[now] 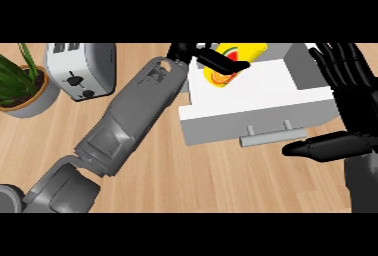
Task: Pick up the cup, place it into the drawer and close the drawer
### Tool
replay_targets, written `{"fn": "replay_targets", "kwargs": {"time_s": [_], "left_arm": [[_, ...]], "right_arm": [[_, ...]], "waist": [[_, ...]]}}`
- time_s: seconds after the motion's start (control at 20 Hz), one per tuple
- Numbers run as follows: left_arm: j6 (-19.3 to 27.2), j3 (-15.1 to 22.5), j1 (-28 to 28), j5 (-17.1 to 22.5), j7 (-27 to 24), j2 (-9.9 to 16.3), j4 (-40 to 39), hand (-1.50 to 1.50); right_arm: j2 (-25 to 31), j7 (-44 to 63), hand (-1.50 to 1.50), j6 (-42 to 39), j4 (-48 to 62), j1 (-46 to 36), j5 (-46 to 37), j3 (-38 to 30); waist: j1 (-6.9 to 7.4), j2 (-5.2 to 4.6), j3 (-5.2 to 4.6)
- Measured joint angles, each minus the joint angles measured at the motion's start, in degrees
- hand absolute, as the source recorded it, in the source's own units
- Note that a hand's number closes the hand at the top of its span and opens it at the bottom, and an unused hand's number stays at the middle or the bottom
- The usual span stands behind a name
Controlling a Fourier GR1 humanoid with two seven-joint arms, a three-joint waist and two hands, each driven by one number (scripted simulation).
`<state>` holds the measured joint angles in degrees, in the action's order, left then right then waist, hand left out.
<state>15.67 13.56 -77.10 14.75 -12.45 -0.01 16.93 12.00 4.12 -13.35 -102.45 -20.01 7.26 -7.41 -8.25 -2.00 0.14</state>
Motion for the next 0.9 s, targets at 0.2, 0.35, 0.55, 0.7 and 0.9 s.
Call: {"fn": "replay_targets", "kwargs": {"time_s": [0.2,0.35,0.55,0.7,0.9], "left_arm": [[-0.6,3.42,0.8,1.0,0.39,0.02,-0.71,-1.5],[-0.79,4.11,2.11,3.17,-1.08,0.01,0.1,-1.5],[-0.74,3.69,3.98,7.13,-3.96,0.01,1.89,-1.5],[-2.01,2.9,4.8,10.62,-6.74,0.01,3.98,-1.5],[-1.75,1.64,4.76,14.71,-10.68,0.0,5.79,-1.5]], "right_arm": [[-0.49,-0.18,-1.5,-0.33,0.74,-1.35,0.26,0.78],[-0.74,0.18,-1.5,-1.19,0.78,-2.5,0.85,1.87],[-1.7,0.5,1.5,-4.85,0.99,-3.23,4.34,4.39],[-1.66,0.41,1.5,-9.31,1.38,-3.69,7.32,6.86],[-0.09,2.63,1.5,-15.35,1.83,-3.37,10.18,10.63]], "waist": [[-1.96,-0.47,0.01],[-2.82,-0.69,-0.03],[-3.84,-1.0,-0.06],[-3.8,-1.01,-0.1],[-3.02,-0.64,-0.15]]}}
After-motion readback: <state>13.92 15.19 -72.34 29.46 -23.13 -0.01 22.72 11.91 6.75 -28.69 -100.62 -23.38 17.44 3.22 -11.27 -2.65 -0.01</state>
